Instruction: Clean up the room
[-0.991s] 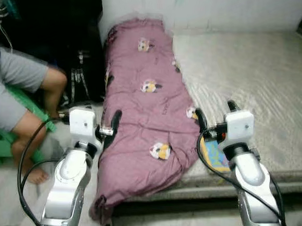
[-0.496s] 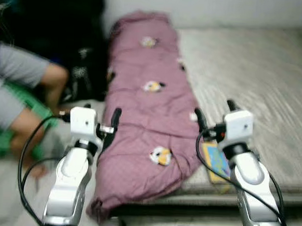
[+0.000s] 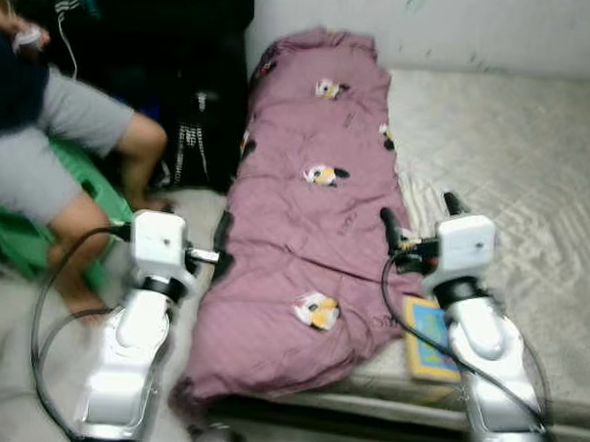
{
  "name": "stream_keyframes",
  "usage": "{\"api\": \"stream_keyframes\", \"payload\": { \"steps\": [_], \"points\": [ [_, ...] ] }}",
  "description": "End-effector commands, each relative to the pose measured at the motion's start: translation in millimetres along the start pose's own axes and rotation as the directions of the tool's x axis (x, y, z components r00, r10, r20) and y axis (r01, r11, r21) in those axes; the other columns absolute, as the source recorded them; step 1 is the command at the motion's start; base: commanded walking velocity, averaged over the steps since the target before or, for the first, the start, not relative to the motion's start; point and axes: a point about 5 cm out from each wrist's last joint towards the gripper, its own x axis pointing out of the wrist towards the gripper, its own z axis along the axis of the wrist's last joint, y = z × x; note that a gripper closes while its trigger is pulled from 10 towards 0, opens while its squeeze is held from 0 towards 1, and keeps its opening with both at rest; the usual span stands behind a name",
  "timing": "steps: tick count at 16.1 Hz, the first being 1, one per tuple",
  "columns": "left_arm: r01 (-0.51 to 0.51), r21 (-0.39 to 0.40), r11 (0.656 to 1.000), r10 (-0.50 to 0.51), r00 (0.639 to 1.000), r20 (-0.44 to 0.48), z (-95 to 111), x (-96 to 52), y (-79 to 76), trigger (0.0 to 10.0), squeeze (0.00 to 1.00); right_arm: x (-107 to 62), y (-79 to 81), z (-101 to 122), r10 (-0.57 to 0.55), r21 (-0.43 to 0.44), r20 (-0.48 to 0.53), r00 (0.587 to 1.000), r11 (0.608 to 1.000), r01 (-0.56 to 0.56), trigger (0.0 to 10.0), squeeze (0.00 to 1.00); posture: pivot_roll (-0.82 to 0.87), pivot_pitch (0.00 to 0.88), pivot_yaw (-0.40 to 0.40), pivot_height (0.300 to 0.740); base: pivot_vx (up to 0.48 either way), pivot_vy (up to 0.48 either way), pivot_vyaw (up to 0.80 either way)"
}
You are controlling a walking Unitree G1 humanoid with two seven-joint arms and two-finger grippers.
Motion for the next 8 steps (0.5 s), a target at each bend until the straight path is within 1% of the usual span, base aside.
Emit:
{"api": "stream_keyframes", "payload": {
  "steps": [1,6,8],
  "points": [
    [0.0,0.002,1.0,0.0,1.0,-0.002,0.1,0.5,1.6,10.0,0.0,0.4,0.1,1.0,0.0,-0.004,0.008,1.0,1.0,0.001,10.0,0.0,-0.04,0.04,0.025,0.74,0.0,-0.285,0.0],
    [-0.003,0.001,1.0,0.003,1.0,-0.003,-1.4,0.7,1.5,10.0,0.0,-3.0,-1.1,-3.8,-0.007,-0.005,-0.004,1.0,1.0,0.007,10.0,0.0,-0.03,0.033,0.013,0.74,0.0,-0.285,0.0],
    [-0.042,-0.006,0.999,0.042,0.999,0.006,-0.3,-3.8,2.8,10.0,0.0,-0.4,3.9,-5.9,0.037,0.003,-0.013,0.999,0.999,-0.037,10.0,0.0,0.0,0.032,-0.027,0.74,0.0,-0.285,0.0]
  ]
}}
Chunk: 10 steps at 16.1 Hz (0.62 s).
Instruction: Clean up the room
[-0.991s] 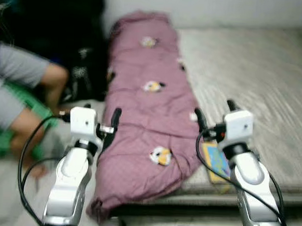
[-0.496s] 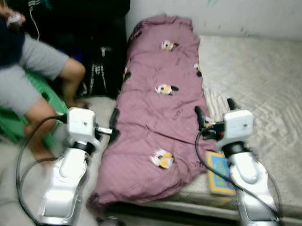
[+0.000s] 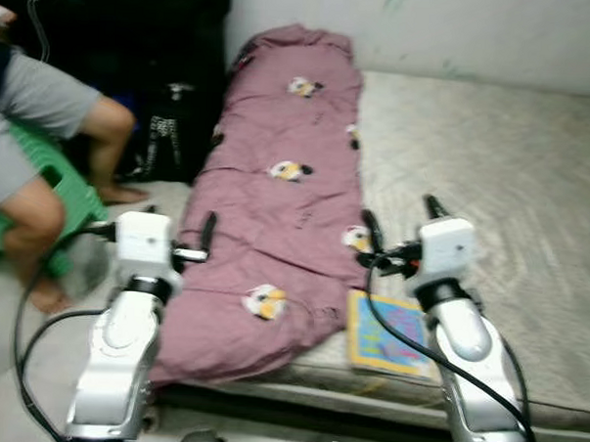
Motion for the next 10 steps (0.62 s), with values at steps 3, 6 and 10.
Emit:
{"api": "stream_keyframes", "payload": {
  "steps": [3,6,10],
  "points": [
    [-0.044,-0.008,0.999,0.044,0.999,0.004,-1.1,-10.2,-0.8,10.0,0.0,9.2,-0.4,-2.8,0.057,-0.008,-0.012,0.998,0.998,-0.057,10.0,0.0,0.03,0.037,-0.068,0.74,0.0,-0.285,0.0],
    [-0.053,-0.014,0.999,0.053,0.999,0.003,-2.1,-11.6,-1.8,10.0,0.0,13.3,-4.4,-2.0,0.062,-0.019,-0.009,0.998,0.998,-0.062,10.0,0.0,0.02,0.038,-0.068,0.74,0.0,-0.285,0.0],
    [0.001,-0.017,1.0,-0.001,1.0,-0.002,-2.3,-5.0,-7.7,10.0,0.0,1.5,-7.3,-5.3,0.021,-0.022,-0.022,1.0,1.0,-0.022,10.0,0.0,-0.02,0.043,-0.029,0.74,0.0,-0.286,0.0]
  ]
}}
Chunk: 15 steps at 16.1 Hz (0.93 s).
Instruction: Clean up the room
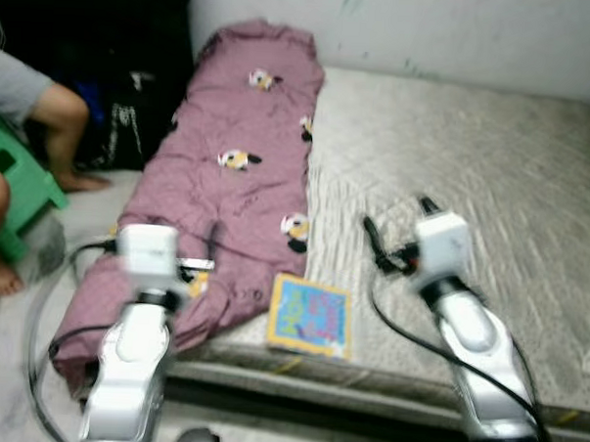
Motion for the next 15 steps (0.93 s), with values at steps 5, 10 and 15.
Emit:
{"api": "stream_keyframes", "payload": {
  "steps": [5,10,15],
  "points": [
    [0.008,0.018,1.0,-0.007,1.0,-0.005,0.8,4.3,5.3,10.0,0.0,-3.1,5.3,5.7,0.001,0.006,0.026,1.0,1.0,-0.002,10.0,0.0,-0.03,0.043,-0.021,0.74,0.0,-0.286,0.0],
    [0.002,0.023,1.0,-0.002,1.0,-0.002,1.6,2.6,8.0,10.0,0.0,4.7,4.1,6.2,0.016,-0.01,0.029,0.999,1.0,-0.015,10.0,0.0,-0.01,0.039,-0.028,0.74,0.0,-0.292,0.0],
    [0.019,0.028,0.999,-0.019,1.0,0.003,3.6,5.5,7.1,10.0,0.0,1.7,6.4,4.4,0.006,-0.012,0.027,1.0,1.0,-0.005,10.0,0.0,-0.01,0.038,-0.01,0.74,0.0,-0.334,0.0]
  ]
}}
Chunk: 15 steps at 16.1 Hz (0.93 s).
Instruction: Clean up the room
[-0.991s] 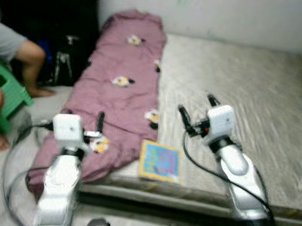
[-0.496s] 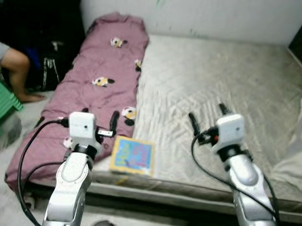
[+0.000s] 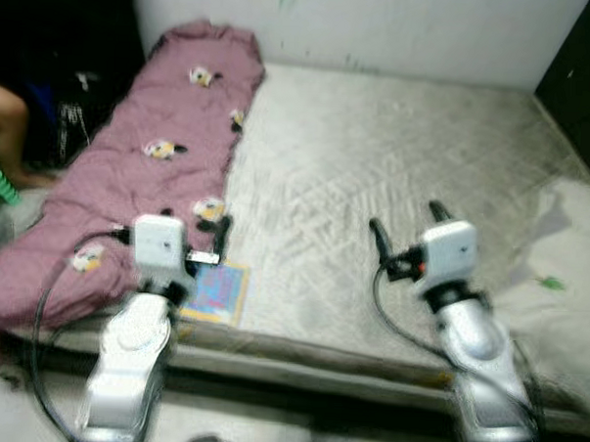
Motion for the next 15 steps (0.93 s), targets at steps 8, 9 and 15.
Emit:
{"api": "stream_keyframes", "payload": {
  "steps": [8,9,15],
  "points": [
    [0.002,-0.017,1.0,-0.002,1.0,0.021,3.3,1.7,-0.4,10.0,0.0,0.7,-2.8,1.1,-0.01,-0.014,0.007,1.0,1.0,0.01,10.0,0.0,-0.01,0.04,-0.014,0.74,0.0,-0.324,0.0],
    [0.013,-0.016,1.0,-0.012,1.0,0.02,3.3,1.6,-1.4,10.0,0.0,0.4,-1.5,0.8,-0.005,-0.012,0.005,1.0,1.0,0.005,10.0,0.0,-0.01,0.041,-0.015,0.74,0.0,0.0,0.0],
    [0.052,-0.03,0.998,-0.051,0.998,0.038,4.9,0.1,-5.0,10.0,0.0,0.6,-1.7,1.6,0.001,-0.024,0.008,1.0,1.0,0.0,10.0,0.0,-0.02,0.047,-0.018,0.74,0.0,0.0,0.0]
  ]
}}
